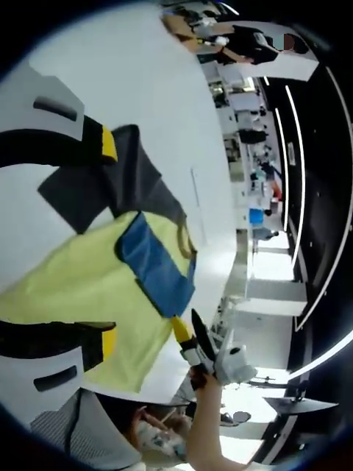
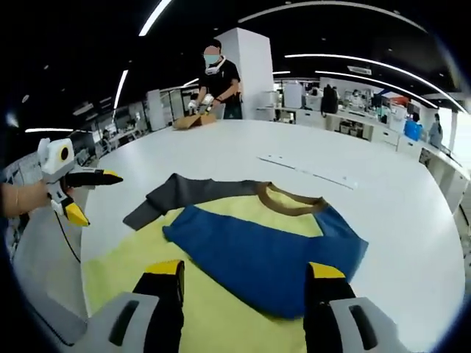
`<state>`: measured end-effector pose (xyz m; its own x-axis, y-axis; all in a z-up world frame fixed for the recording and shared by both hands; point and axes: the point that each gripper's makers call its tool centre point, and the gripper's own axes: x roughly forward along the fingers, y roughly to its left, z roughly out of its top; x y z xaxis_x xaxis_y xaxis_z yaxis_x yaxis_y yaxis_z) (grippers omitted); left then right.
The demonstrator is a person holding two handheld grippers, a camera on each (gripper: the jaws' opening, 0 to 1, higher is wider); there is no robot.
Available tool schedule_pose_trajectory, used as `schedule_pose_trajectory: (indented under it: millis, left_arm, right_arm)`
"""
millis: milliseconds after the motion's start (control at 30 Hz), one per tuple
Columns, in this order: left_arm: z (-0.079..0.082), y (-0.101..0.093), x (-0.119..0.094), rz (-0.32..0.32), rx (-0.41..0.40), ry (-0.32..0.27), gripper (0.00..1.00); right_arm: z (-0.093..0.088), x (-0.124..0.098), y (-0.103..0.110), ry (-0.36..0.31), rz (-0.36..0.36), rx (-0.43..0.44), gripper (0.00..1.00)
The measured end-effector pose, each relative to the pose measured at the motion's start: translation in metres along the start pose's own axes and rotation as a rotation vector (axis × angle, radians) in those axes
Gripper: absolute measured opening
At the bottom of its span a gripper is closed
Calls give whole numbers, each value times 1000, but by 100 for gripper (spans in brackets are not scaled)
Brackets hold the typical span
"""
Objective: Fold the garment on the visible template until the final outline fits inside the template.
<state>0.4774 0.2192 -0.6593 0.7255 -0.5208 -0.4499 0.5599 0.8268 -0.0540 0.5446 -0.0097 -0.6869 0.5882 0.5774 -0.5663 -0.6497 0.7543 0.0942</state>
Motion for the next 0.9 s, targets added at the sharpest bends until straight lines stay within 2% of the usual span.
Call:
schedule_pose_trajectory:
  millis: [200, 400, 500, 633, 767, 900]
  left_arm:
    - [10, 2, 20, -20, 11, 5, 79]
    - [13, 4, 41, -40, 8, 7, 73]
    - [12, 6, 51, -47, 12, 19, 69]
    - [14, 8, 65, -49, 27, 28, 66]
    - [15, 8, 76, -60, 33, 30, 62]
    - [15, 12, 88, -65, 48, 28, 57]
  right_arm:
    - [-11, -11, -21, 8, -44, 22, 56]
    - [-18, -18, -37, 13, -84, 18, 44]
    - [-25, -21, -46, 41, -116, -22, 37]
    - [-31, -23, -54, 53, -138, -29, 29]
    - [-40, -23, -61, 101, -169, -116, 25]
    - [-46, -19, -63, 128, -177, -145, 23]
